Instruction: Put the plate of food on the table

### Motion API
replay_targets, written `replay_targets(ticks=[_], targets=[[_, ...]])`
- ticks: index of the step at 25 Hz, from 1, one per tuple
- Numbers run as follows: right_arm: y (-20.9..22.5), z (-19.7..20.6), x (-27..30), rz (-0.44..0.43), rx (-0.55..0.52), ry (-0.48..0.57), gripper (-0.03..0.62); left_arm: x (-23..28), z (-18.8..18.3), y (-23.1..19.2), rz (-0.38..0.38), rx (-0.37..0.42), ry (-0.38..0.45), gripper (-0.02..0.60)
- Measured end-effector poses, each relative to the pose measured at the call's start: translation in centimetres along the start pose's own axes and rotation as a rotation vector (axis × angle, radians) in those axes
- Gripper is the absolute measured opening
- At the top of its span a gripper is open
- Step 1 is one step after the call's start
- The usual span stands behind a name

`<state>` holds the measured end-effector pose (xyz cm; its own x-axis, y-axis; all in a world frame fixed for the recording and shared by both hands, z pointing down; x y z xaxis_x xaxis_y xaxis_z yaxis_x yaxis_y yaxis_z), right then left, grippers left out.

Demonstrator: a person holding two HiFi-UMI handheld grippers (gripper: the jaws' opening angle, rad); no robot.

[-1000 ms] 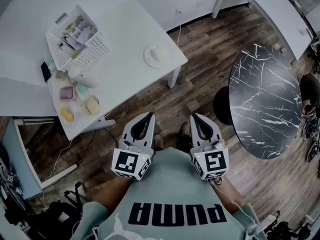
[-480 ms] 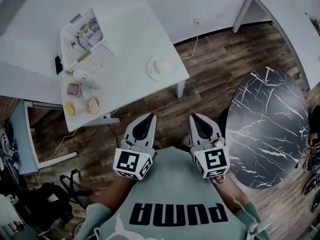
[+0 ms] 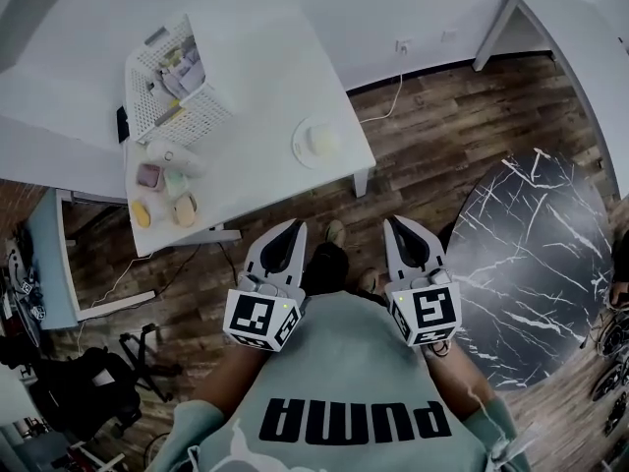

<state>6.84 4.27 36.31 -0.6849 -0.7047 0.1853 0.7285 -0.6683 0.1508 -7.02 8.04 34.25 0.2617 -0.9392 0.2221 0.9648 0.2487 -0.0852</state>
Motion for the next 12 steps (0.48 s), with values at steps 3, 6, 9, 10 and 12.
replay_targets(ticks=[3, 6, 9, 10, 12], targets=[[0.5, 0.0, 1.7, 0.005, -0.018, -0.015, 0.008, 1.8, 0.3, -1.7, 0.004, -0.022, -0.004, 0.006], [1.1, -0.3, 3.6, 0.027, -0.023, -0.028, 0.008, 4.1, 0.6, -3.8, 0.007, -0.038, -0.017, 0.006], [1.9, -0.5, 5.9, 0.042, -0.015, -0.047, 0.008, 6.6, 0.8, -5.9, 0.020, -0.048, -0.038, 0.006], [2.2, -0.6, 6.8, 0.046, -0.016, -0.055, 0.008, 7.5, 0.9, -6.7, 0.023, -0.057, -0.046, 0.006], [3.0, -0.4, 8.7, 0.057, -0.017, -0.074, 0.008, 9.2, 1.5, -8.3, 0.024, -0.074, -0.063, 0.006]])
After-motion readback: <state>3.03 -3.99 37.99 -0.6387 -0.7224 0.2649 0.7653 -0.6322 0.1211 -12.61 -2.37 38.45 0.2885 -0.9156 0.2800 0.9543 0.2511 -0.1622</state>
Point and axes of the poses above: the fingertips, and each gripper's own axes: x forward along the fingers, y to its right, z out of its underside, the point moved 1 cm from there along -x, backward along the fingers, and after that the axes turned 7 degrees about y, right-handed, at the moved point
